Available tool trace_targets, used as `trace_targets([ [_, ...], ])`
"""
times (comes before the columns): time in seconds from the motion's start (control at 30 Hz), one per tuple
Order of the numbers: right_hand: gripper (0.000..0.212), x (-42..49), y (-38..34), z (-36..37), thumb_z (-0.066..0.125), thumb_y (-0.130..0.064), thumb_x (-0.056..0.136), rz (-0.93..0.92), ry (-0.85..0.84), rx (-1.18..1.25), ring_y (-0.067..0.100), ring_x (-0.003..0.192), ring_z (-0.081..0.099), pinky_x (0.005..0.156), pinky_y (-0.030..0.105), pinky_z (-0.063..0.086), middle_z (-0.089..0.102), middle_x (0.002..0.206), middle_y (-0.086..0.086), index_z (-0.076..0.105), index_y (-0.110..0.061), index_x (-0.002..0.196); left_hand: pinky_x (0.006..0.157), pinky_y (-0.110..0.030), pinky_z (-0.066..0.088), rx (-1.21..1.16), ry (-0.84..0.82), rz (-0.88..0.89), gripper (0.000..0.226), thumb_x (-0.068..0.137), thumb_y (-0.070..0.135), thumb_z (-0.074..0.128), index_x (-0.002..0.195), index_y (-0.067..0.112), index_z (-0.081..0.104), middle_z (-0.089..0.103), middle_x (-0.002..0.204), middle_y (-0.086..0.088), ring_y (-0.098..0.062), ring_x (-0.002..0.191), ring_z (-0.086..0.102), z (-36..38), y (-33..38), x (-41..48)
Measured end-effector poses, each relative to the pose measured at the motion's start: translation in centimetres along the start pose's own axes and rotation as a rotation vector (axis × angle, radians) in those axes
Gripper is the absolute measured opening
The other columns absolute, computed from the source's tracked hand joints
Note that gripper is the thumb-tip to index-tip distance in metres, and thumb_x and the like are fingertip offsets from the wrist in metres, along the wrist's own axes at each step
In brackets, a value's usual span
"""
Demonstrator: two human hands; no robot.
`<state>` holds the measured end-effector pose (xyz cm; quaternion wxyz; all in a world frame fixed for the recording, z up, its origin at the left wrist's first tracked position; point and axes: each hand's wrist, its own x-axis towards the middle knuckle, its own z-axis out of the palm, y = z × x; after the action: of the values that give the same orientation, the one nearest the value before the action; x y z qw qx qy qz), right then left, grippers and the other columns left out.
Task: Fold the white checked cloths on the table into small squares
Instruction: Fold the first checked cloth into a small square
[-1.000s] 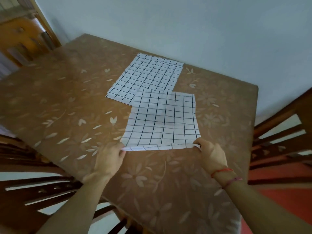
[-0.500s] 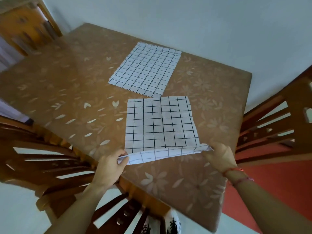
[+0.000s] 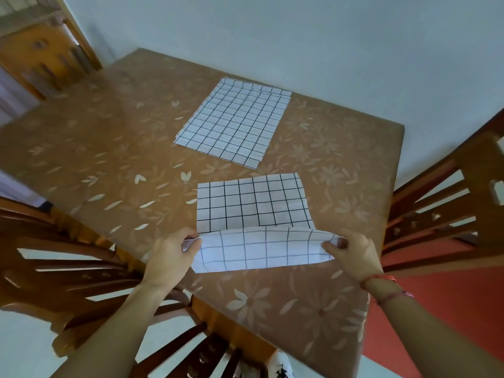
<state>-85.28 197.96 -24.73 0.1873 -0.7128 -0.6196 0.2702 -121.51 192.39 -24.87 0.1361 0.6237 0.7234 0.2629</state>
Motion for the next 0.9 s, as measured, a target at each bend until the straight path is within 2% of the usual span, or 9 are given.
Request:
trace_targets([
  [0.1, 0.025, 2.3, -0.9, 0.5, 0.073, -0.022, 0.078, 0.022, 0.006, 0.037, 0.009, 0.054, 0.049, 0.048, 0.011, 0.033, 0.051, 0.052, -0.007, 0.057, -0.013, 0.062, 0.066, -0.023, 0.046, 0.018, 0.032, -0.033, 0.007, 0.087, 0.018, 0.071, 0.092, 0.013, 0.072, 0.069, 0.082, 0.003, -0.017, 0.077, 0.064, 0.2, 0.1, 2.7],
  [0.2, 0.014, 4.7, -1.9, 1.4, 0.072, -0.023, 0.080, 0.049, -0.013, 0.094, 0.011, 0.063, 0.055, 0.059, 0.021, 0.041, 0.059, 0.064, -0.006, 0.061, -0.018, 0.072, 0.071, -0.029, 0.046, 0.046, 0.053, -0.085, 0.013, 0.091, 0.023, 0.066, 0.096, 0.012, 0.071, 0.073, 0.092, -0.004, -0.024, 0.087, 0.066, 0.9, -0.1, 5.3],
  [0.3, 0.028, 7.5, -2.4, 2.7, 0.071, -0.023, 0.081, 0.076, 0.002, 0.081, 0.006, 0.054, 0.049, 0.050, 0.018, 0.033, 0.052, 0.052, -0.006, 0.054, -0.016, 0.060, 0.063, -0.028, 0.040, 0.045, 0.069, -0.098, 0.011, 0.092, 0.021, 0.064, 0.084, 0.013, 0.064, 0.069, 0.083, -0.005, -0.026, 0.082, 0.064, 1.9, -0.4, 7.4],
  [0.37, 0.036, 9.5, -2.4, 3.6, 0.072, -0.023, 0.081, 0.093, 0.020, 0.084, 0.007, 0.051, 0.048, 0.048, 0.020, 0.031, 0.051, 0.049, -0.006, 0.049, -0.014, 0.055, 0.061, -0.027, 0.038, 0.041, 0.089, -0.091, 0.009, 0.091, 0.018, 0.065, 0.087, 0.011, 0.067, 0.070, 0.084, -0.004, -0.026, 0.081, 0.065, 2.7, -0.9, 9.1],
  [0.53, 0.018, 13.7, -2.3, 5.8, 0.072, -0.025, 0.080, 0.092, 0.032, 0.074, 0.014, 0.063, 0.057, 0.057, 0.024, 0.038, 0.061, 0.062, -0.004, 0.063, -0.011, 0.071, 0.068, -0.028, 0.046, 0.053, 0.091, -0.082, 0.011, 0.092, 0.022, 0.063, 0.100, 0.016, 0.069, 0.073, 0.097, 0.002, -0.021, 0.091, 0.067, 5.0, -2.4, 13.1],
  [0.63, 0.020, 15.5, -2.1, 7.0, 0.072, -0.025, 0.080, 0.100, 0.032, 0.061, 0.014, 0.064, 0.057, 0.058, 0.024, 0.038, 0.059, 0.061, -0.004, 0.062, -0.013, 0.067, 0.073, -0.034, 0.053, 0.055, 0.079, -0.063, 0.014, 0.093, 0.024, 0.063, 0.103, 0.016, 0.069, 0.073, 0.099, 0.002, -0.021, 0.092, 0.067, 6.2, -3.1, 14.6],
  [0.73, 0.020, 16.7, -1.7, 8.1, 0.072, -0.025, 0.080, 0.117, 0.021, 0.034, 0.009, 0.061, 0.054, 0.060, 0.025, 0.040, 0.061, 0.062, -0.003, 0.063, -0.011, 0.070, 0.071, -0.038, 0.055, 0.066, 0.076, -0.047, 0.012, 0.091, 0.023, 0.065, 0.100, 0.017, 0.070, 0.074, 0.094, 0.000, -0.024, 0.089, 0.067, 7.2, -3.5, 15.8],
  [0.9, 0.019, 18.5, -1.4, 9.0, 0.072, -0.028, 0.080, 0.094, 0.033, -0.004, 0.015, 0.066, 0.058, 0.062, 0.027, 0.045, 0.063, 0.065, -0.002, 0.066, -0.011, 0.073, 0.070, -0.035, 0.055, 0.070, 0.060, -0.061, 0.012, 0.092, 0.024, 0.065, 0.100, 0.016, 0.070, 0.074, 0.093, 0.001, -0.024, 0.087, 0.068, 8.6, -4.0, 17.2],
])
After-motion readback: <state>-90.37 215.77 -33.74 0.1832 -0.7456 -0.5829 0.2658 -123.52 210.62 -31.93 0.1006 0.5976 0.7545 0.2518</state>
